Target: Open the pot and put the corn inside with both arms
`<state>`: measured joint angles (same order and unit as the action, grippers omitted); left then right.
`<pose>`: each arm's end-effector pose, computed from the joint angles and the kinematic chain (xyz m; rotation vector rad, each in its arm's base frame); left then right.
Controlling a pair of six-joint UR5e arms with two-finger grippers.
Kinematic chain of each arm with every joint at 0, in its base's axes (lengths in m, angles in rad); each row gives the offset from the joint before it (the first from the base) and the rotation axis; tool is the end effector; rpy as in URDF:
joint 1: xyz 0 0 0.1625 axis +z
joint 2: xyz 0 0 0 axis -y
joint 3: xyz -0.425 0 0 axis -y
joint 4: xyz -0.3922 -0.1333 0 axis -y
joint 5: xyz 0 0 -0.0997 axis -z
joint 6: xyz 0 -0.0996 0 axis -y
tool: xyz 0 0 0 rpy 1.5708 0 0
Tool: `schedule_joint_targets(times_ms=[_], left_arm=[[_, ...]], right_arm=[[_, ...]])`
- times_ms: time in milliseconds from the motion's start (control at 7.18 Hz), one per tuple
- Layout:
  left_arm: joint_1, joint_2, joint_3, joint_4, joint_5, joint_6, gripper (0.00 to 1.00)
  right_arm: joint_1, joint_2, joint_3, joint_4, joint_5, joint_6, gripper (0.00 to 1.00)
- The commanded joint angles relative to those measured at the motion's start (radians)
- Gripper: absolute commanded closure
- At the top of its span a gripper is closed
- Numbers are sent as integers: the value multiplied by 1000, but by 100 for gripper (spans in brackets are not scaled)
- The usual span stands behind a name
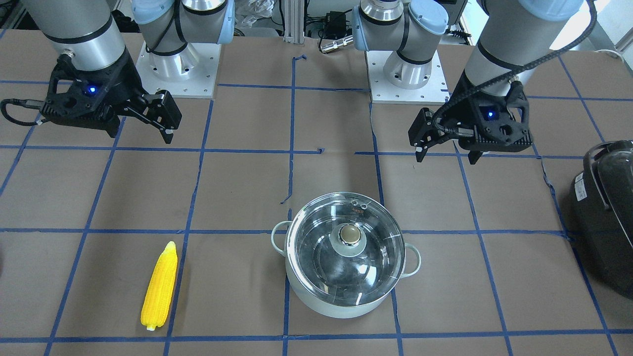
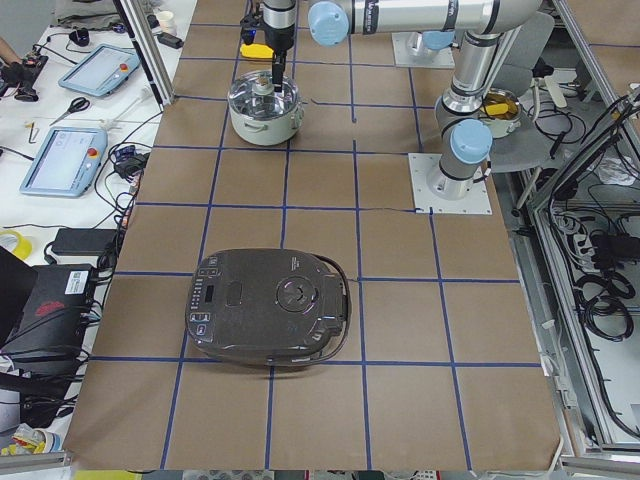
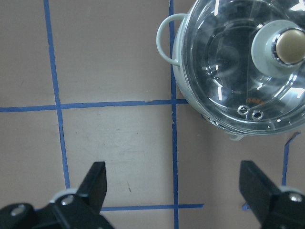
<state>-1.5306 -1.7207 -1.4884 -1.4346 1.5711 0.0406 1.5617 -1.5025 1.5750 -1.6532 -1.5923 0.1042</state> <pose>-0.1106 -0.5660 0.4638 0.0006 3.1367 -0.1077 0.1264 -0.5220 0.4595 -0.1768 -3.1155 0.0170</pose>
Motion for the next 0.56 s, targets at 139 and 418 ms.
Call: schedule_joint_targets(times_ms=[139,418], left_arm=[[-78,-210,97,184,-11,-91,0],[-146,-293,179,197,0,-175,0]], right_arm=[[-14,204,3,-223,12,-11,0],[-14,330,3,-394,12,-40,0]])
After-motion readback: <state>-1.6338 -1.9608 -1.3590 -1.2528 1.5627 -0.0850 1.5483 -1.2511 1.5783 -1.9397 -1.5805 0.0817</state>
